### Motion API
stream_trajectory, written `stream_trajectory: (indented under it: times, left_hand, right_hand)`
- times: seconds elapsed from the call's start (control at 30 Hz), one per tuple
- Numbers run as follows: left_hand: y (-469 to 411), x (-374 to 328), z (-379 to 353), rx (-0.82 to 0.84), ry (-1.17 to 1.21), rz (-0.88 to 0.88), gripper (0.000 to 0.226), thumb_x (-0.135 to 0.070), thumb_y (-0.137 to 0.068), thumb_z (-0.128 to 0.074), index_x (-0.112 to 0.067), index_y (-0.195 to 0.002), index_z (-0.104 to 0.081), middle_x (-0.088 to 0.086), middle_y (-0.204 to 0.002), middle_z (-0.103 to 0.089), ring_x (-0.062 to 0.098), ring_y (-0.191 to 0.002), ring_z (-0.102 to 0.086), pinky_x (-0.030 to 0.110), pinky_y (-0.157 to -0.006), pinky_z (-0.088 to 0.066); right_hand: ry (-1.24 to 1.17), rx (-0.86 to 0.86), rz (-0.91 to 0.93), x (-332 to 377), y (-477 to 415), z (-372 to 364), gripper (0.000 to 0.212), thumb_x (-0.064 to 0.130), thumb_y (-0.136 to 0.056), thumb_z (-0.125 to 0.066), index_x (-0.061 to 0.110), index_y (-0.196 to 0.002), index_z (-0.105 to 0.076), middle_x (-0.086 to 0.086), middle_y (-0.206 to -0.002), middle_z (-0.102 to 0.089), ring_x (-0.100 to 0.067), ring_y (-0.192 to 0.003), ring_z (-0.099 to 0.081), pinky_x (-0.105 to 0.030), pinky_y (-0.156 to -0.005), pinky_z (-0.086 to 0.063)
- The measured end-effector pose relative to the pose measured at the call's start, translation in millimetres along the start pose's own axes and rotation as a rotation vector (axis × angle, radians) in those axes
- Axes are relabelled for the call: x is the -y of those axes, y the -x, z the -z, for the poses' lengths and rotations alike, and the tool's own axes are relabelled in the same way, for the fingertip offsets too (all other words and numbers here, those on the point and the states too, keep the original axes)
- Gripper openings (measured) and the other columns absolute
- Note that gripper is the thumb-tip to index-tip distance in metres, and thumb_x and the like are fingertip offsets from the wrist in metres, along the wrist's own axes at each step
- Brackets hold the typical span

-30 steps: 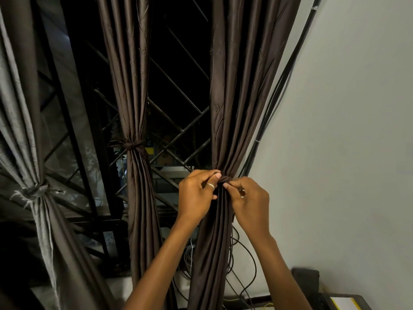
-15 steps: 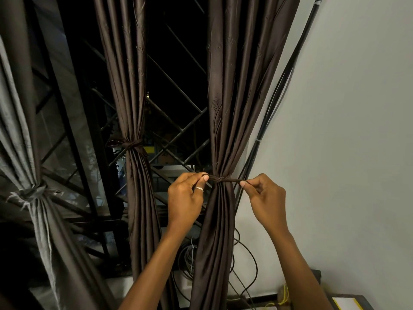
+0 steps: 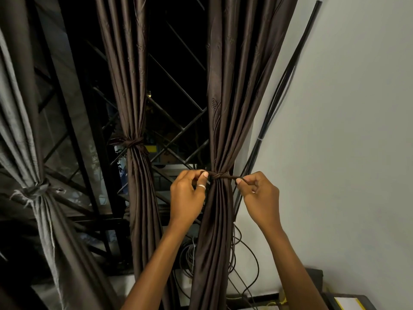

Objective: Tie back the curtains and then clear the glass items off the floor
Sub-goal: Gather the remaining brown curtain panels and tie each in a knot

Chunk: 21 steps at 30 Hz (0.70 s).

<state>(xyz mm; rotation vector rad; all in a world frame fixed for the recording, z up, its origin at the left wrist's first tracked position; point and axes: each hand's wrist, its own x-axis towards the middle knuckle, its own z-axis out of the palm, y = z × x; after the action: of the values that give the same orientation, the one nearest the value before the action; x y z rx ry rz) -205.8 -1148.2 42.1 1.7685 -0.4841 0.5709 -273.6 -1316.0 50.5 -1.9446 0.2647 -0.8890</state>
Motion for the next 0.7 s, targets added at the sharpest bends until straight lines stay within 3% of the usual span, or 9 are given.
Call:
stream_trajectory:
  times: [0.17,0.23,0.3,0.4,0.53,0.6,0.7]
  left_hand:
    - [1.5,-7.0,-1.4,0.005,0.031,0.052,0.02,-0.029,-0.098,-0.062,-0.019,-0.114,-0.069,-0.016,-0.101,-0.058,0.003,-0.084,-0.062,0.016,-0.072,-0.052]
    - [2.3,-6.4,-0.1,0.011,0.052,0.085,0.021,-0.03,-0.098,-0.063,-0.021,-0.116,-0.068,-0.016,-0.103,-0.057,0.003,-0.081,-0.062,0.012,-0.072,-0.051]
    - [4.6,-3.8,2.8,0.006,0.082,0.124,0.023,-0.03,-0.098,-0.063,-0.02,-0.118,-0.067,-0.014,-0.106,-0.057,0.004,-0.077,-0.063,0.014,-0.072,-0.053]
    - [12.3,4.2,9.2,0.004,0.1,0.201,0.026,-0.031,-0.098,-0.062,-0.02,-0.121,-0.065,-0.011,-0.11,-0.058,-0.001,-0.073,-0.062,0.019,-0.069,-0.056]
    - [27.3,24.1,18.5,-0.002,0.122,0.341,0.029,-0.038,-0.097,-0.061,-0.026,-0.123,-0.06,-0.01,-0.112,-0.063,0.003,-0.078,-0.067,0.037,-0.075,-0.061]
    - [37.7,38.1,24.6,-0.007,0.116,0.426,0.029,-0.04,-0.096,-0.062,-0.027,-0.122,-0.06,-0.011,-0.111,-0.064,0.01,-0.084,-0.069,0.041,-0.079,-0.061]
    - [59.6,62.6,33.7,-0.02,0.133,0.552,0.027,-0.038,-0.095,-0.064,-0.027,-0.119,-0.06,-0.011,-0.103,-0.066,0.017,-0.085,-0.071,0.048,-0.08,-0.06]
  right_hand:
    - [-0.033,-0.031,-0.046,3.3,3.4,-8.7,0.009,0.028,-0.095,-0.071,0.023,-0.095,-0.064,0.006,-0.082,-0.074,-0.005,-0.078,-0.072,-0.008,-0.068,-0.052]
    - [-0.032,-0.037,-0.077,4.9,5.0,-13.0,0.012,0.033,-0.096,-0.068,0.026,-0.103,-0.06,0.008,-0.08,-0.072,-0.007,-0.077,-0.073,-0.017,-0.074,-0.056]
    - [-0.021,-0.054,-0.109,5.2,8.4,-18.4,0.024,0.037,-0.098,-0.065,0.023,-0.115,-0.058,0.009,-0.078,-0.072,-0.01,-0.078,-0.073,-0.029,-0.081,-0.057]
    - [-0.023,-0.052,-0.182,1.2,19.5,-29.5,0.034,0.037,-0.1,-0.062,0.019,-0.127,-0.052,0.007,-0.074,-0.073,-0.009,-0.079,-0.072,-0.034,-0.086,-0.056]
    - [-0.075,0.002,-0.249,-9.2,39.0,-52.8,0.027,0.038,-0.099,-0.063,0.025,-0.12,-0.051,0.015,-0.073,-0.074,-0.012,-0.077,-0.074,-0.047,-0.089,-0.059]
    - [-0.066,0.045,-0.278,-15.7,51.6,-68.5,0.024,0.039,-0.098,-0.063,0.024,-0.116,-0.056,0.02,-0.075,-0.074,-0.01,-0.075,-0.075,-0.047,-0.087,-0.059]
    - [-0.057,0.084,-0.334,-25.5,77.2,-91.7,0.019,0.038,-0.098,-0.064,0.023,-0.109,-0.061,0.01,-0.073,-0.075,-0.008,-0.072,-0.075,-0.044,-0.084,-0.06]
